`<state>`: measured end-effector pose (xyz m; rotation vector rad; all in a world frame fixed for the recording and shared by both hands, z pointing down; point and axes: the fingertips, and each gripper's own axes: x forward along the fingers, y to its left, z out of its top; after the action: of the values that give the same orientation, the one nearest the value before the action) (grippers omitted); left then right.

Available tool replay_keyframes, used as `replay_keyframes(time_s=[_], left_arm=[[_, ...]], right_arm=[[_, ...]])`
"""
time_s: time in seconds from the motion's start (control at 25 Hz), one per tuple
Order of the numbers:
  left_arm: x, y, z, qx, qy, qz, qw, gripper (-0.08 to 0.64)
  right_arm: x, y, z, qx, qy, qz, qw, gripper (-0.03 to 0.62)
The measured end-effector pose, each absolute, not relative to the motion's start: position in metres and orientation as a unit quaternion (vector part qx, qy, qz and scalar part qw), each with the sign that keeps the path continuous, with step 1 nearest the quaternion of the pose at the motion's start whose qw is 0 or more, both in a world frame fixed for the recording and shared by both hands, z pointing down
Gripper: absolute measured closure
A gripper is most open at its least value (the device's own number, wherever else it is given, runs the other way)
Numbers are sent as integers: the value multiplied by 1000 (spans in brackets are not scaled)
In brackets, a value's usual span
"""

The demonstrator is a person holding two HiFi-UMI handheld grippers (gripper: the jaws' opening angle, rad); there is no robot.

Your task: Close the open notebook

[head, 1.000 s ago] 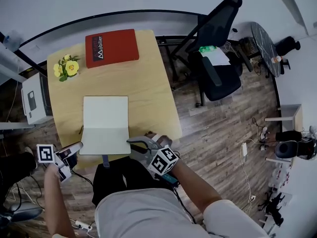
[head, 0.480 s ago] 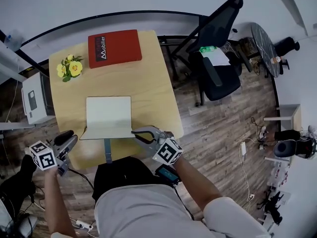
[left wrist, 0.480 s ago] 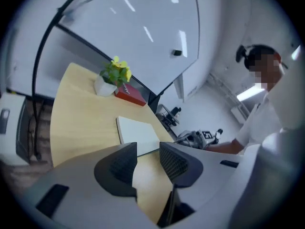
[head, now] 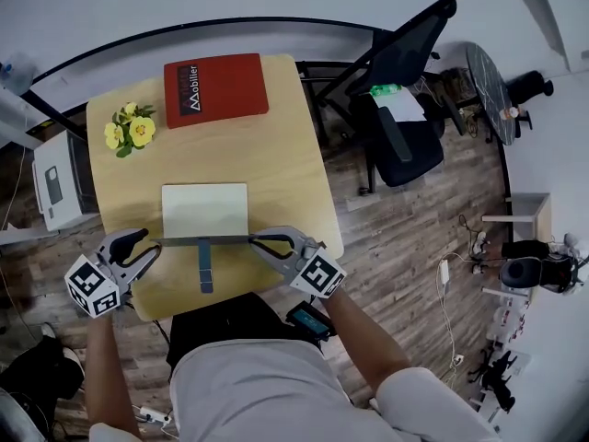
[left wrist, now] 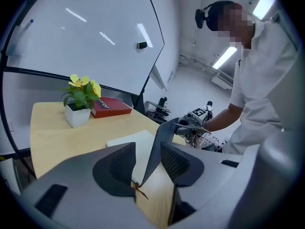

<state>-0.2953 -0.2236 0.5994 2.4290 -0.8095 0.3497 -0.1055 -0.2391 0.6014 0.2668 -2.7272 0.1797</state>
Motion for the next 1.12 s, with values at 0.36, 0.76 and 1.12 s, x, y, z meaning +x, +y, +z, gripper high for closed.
replay_keyframes(time_s=[0.36, 0.76, 1.12], left_arm=[[-287, -250, 607, 909, -287, 123, 275, 503], [-290, -279, 633, 887, -330, 154, 283, 505], [-293, -297, 662, 853, -378, 209, 295, 489]], right_arm=[[-106, -260, 608, 137, -966, 133, 173, 568], [-103, -287, 637, 209, -935, 214, 192, 557], [-104, -305, 664, 275, -895, 248, 249, 541]])
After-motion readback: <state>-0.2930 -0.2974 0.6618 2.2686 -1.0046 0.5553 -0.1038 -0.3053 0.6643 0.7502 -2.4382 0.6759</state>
